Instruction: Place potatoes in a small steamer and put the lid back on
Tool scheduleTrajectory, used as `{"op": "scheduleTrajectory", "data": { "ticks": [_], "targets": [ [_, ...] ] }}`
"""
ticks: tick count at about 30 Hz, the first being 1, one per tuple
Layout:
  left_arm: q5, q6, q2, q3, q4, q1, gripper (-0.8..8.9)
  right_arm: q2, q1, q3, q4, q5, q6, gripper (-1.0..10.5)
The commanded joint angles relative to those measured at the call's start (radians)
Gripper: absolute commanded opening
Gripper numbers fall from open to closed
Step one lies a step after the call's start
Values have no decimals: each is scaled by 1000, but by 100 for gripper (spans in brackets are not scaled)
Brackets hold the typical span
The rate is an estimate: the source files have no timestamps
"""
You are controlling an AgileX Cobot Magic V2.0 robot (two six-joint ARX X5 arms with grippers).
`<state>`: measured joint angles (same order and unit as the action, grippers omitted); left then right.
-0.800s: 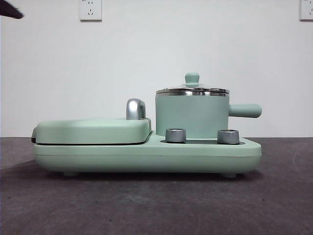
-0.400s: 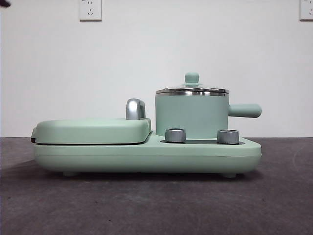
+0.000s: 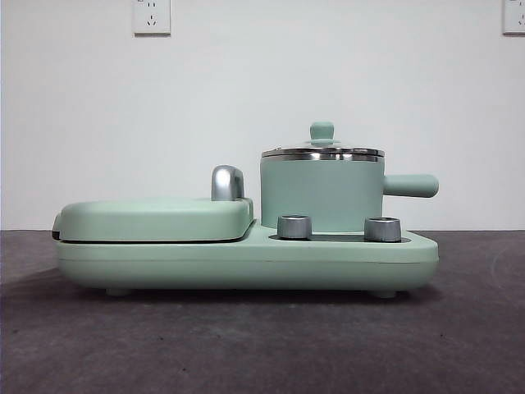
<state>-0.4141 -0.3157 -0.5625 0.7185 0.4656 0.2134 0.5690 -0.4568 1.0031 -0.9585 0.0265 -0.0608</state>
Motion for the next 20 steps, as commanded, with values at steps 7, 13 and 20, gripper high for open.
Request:
{"op": "scheduleTrajectory", "data": {
  "ticks": [7, 13, 20],
  "targets": [
    [15, 208, 56, -47, -52, -12, 6, 2, -5, 3, 10, -1, -10, 16],
    [185, 244, 257, -360, -307, -131, 6, 2, -5, 3, 22, -1, -10, 16],
    [333, 228, 486, -649, -443, -218, 6, 2, -5, 3, 46, 0, -10, 16]
  ]
}}
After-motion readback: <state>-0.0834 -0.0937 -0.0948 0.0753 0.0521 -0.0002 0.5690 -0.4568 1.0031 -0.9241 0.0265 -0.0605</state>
